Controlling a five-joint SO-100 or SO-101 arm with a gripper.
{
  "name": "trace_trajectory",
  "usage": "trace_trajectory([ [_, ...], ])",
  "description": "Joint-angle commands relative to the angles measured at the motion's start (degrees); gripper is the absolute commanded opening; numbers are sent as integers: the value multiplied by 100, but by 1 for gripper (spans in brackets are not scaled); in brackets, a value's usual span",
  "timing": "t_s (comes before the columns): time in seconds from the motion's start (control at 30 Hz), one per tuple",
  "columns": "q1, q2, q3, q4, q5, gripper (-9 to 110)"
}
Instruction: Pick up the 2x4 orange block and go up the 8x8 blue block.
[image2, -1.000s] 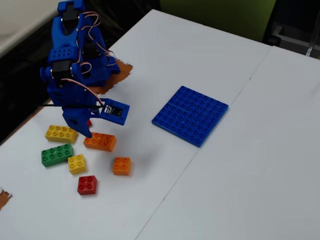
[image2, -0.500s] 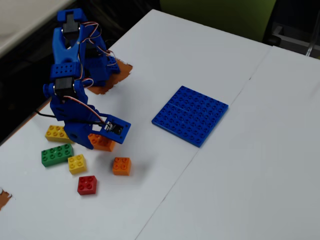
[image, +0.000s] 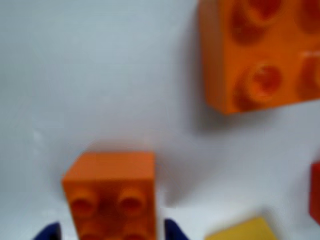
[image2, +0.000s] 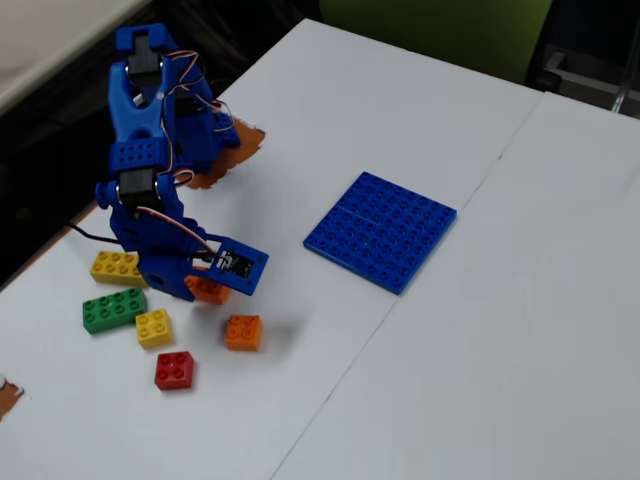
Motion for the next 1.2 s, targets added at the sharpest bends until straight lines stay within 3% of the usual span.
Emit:
trace_trajectory([
  [0.0, -97, 18, -105, -97, 35, 24],
  [0.17, -132, -26, -105, -123, 53, 22],
  [0.43, -167, 105, -35, -79, 246, 4],
  [0.63, -272, 703, 88, 369, 703, 2],
  [0.83, -905, 1802, -26, 1459, 2109, 1],
  [1.0, -1617, 2224, -1143, 2584, 3480, 1],
  [1.17, -2461, 2953, -1318, 2689, 4913, 0],
])
